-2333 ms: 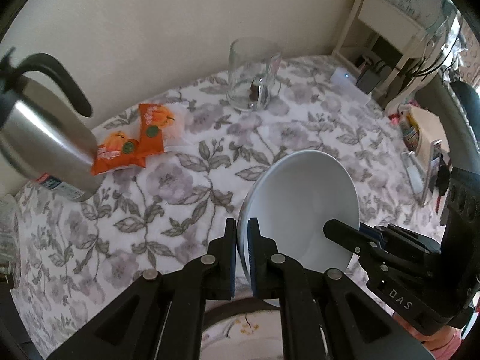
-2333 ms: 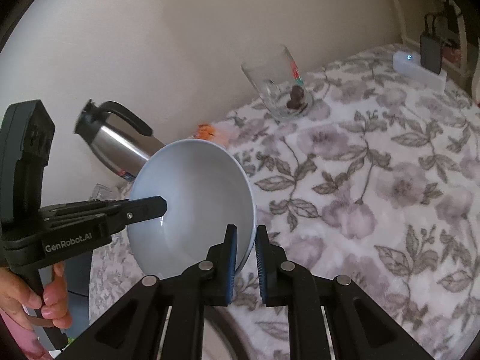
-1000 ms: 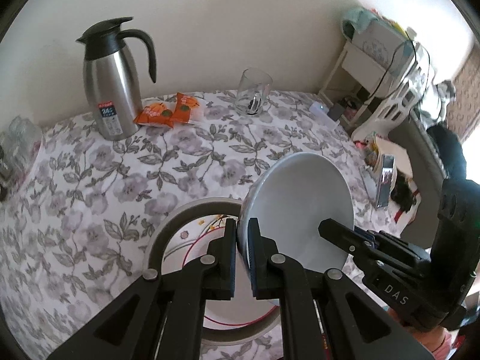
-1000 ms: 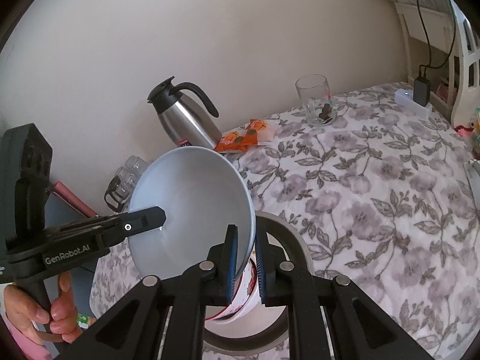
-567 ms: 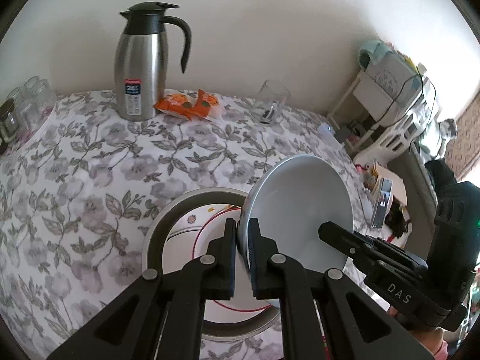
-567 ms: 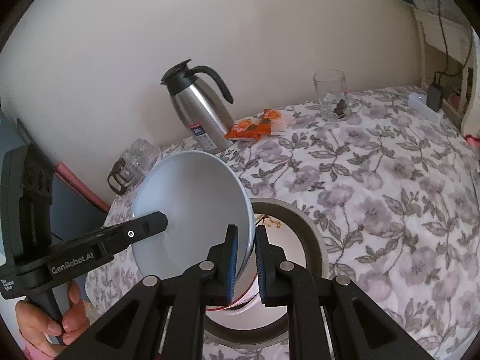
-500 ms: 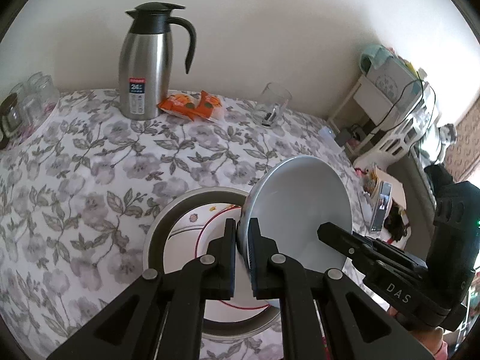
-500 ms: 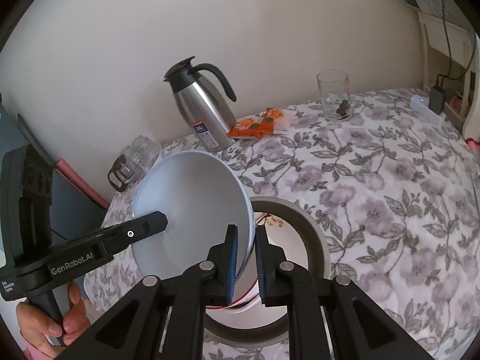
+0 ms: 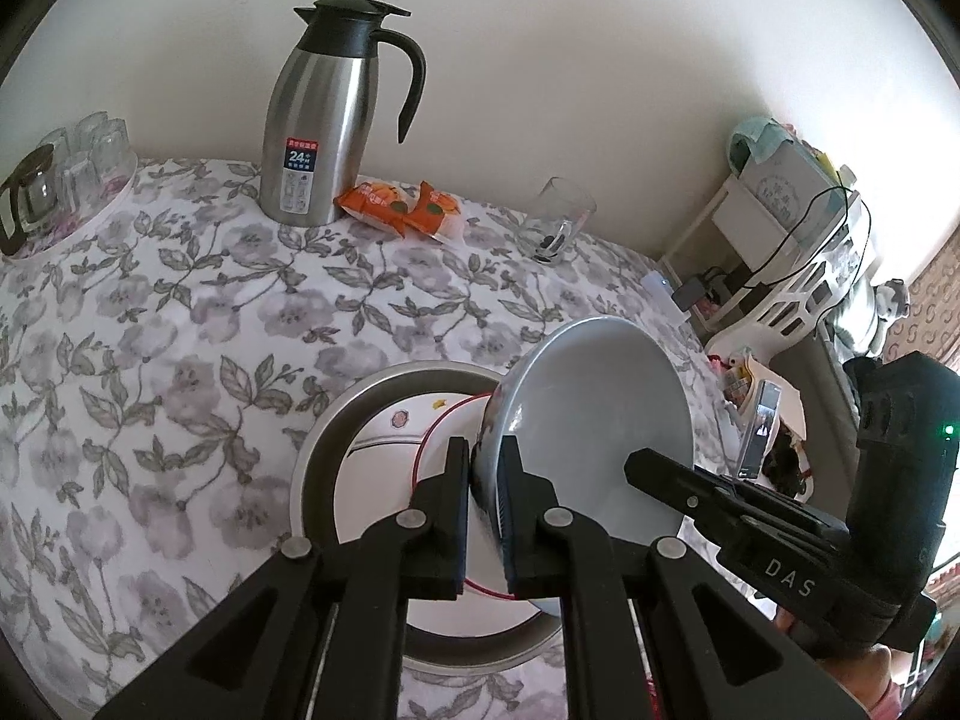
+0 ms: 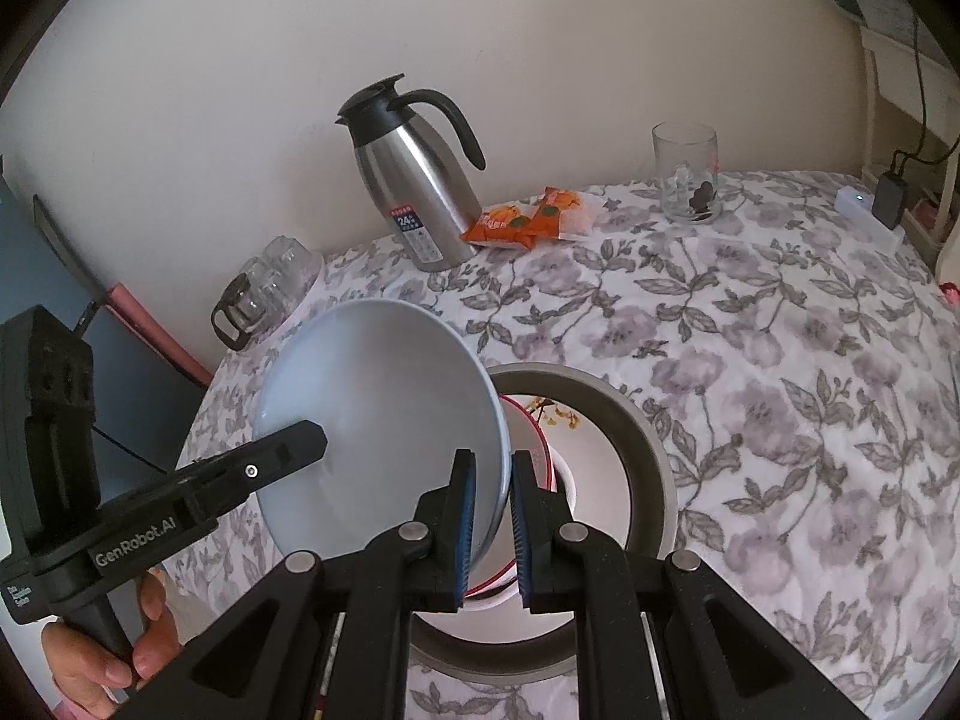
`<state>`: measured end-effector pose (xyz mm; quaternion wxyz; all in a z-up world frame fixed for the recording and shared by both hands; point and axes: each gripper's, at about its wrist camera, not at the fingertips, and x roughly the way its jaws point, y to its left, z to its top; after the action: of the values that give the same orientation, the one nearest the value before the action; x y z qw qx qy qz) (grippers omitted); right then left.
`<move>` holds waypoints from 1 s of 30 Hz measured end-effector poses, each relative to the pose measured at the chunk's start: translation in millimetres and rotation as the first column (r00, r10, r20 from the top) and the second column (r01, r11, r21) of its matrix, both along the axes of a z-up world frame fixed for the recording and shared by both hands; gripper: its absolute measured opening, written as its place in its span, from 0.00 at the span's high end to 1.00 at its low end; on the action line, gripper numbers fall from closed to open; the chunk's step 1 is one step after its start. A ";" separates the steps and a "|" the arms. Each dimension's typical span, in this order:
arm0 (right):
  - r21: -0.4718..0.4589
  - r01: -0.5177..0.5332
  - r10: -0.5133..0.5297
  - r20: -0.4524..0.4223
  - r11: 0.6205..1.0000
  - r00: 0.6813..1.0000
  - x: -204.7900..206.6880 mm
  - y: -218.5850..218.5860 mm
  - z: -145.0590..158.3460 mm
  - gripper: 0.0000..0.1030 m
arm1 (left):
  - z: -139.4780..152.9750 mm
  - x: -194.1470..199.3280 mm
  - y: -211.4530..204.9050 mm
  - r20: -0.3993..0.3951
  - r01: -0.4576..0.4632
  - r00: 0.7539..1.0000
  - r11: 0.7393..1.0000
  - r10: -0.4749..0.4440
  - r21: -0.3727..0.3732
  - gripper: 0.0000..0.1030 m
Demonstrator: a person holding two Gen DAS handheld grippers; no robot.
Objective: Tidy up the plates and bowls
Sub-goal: 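Lower the white bowl into the strawberry bowl in the basin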
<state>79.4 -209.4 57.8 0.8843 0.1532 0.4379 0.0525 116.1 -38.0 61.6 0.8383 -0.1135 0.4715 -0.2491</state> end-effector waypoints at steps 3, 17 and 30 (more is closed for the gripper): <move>-0.009 -0.008 0.008 -0.004 1.000 1.000 0.3 2.4 -1.0 0.88 | -0.1 -0.5 2.1 -0.002 -0.004 1.000 1.000 0.004 -0.011 0.92; -0.003 0.000 0.000 -0.069 1.000 0.998 7.9 0.9 -17.5 0.88 | -21.4 6.2 2.7 -0.084 -0.006 0.996 1.000 0.004 -0.016 0.91; -0.002 0.005 -0.005 -0.106 1.000 0.994 15.3 1.8 -27.5 0.87 | -36.3 14.1 1.7 -0.140 -0.021 0.990 1.000 0.020 -0.009 0.91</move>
<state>94.6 -207.6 30.3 0.8602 0.1563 0.4837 0.0417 130.2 -36.2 25.2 0.8051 -0.1396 0.5266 -0.2344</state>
